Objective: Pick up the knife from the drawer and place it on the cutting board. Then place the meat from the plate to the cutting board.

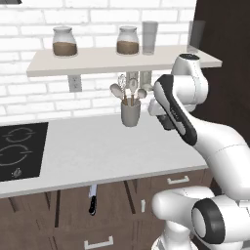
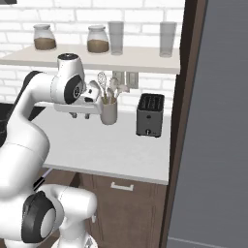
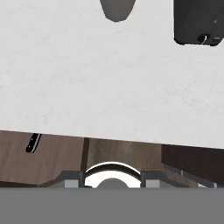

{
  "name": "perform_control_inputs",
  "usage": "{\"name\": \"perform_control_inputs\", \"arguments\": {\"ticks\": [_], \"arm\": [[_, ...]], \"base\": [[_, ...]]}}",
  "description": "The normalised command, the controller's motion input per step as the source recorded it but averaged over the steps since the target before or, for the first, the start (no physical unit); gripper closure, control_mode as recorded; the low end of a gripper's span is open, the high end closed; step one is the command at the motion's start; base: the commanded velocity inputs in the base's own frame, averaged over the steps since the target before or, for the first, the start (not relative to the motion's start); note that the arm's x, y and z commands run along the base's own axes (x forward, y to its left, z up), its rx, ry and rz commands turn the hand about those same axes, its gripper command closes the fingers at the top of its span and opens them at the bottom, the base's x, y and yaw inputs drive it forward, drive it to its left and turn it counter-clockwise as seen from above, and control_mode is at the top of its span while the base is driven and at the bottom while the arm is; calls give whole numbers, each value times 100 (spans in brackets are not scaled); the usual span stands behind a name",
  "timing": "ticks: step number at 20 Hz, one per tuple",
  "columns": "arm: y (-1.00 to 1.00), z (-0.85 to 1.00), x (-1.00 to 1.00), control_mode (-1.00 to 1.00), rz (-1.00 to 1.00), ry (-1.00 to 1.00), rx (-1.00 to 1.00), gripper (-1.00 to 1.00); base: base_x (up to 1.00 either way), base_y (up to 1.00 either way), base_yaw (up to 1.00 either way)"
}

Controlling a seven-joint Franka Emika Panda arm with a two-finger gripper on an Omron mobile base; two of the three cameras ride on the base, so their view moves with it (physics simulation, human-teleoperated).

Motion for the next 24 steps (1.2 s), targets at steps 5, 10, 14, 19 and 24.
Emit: {"name": "perform_control_inputs", "arguments": {"ticks": [5, 10, 14, 19, 24], "arm": [[10, -18, -8, -100, 1, 9, -5, -100], [0, -48, -25, -100, 0, 18, 0, -100], [17, -50, -8, -100, 0, 22, 1, -100], [71, -73, 2, -100, -9, 1, 12, -100], [99, -84, 0, -100, -10, 8, 14, -100]], "base": [[0, 0, 0], [0, 0, 0], [0, 0, 0], [0, 0, 0], [0, 0, 0]]}}
